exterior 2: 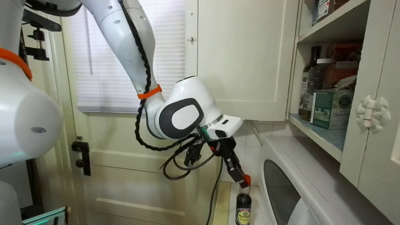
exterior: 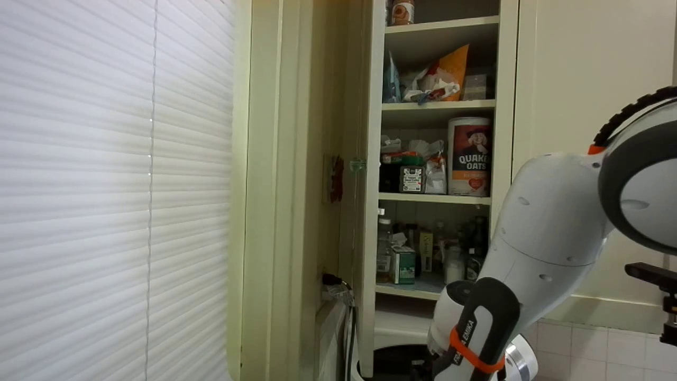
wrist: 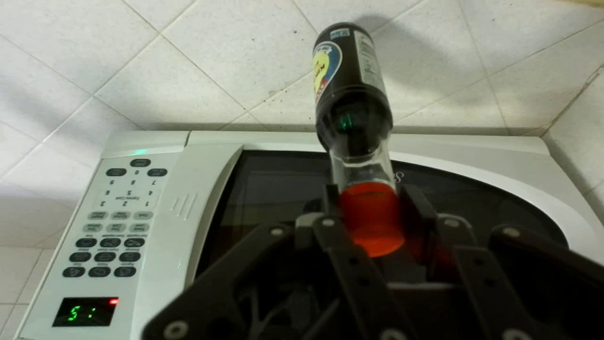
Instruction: Put the bottle inside the cupboard
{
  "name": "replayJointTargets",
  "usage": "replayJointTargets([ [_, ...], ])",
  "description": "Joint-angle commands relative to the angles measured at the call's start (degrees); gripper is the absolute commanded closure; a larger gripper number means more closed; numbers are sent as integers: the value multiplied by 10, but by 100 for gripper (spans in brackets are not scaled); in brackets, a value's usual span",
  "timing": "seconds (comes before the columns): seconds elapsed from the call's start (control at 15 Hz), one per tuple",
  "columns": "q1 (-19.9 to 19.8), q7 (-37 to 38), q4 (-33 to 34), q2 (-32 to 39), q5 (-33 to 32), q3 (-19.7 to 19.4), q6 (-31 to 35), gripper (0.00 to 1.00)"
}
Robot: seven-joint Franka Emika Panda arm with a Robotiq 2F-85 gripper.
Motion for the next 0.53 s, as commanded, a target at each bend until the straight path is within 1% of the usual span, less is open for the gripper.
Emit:
replayJointTargets([
  [0.0,132,-43,-14,37,23,-141,-62,90],
  [0.27,296,-46,5,17,32,-323,-127,90],
  [0.47,428,-39,23,-9,30,-462,-209,90],
])
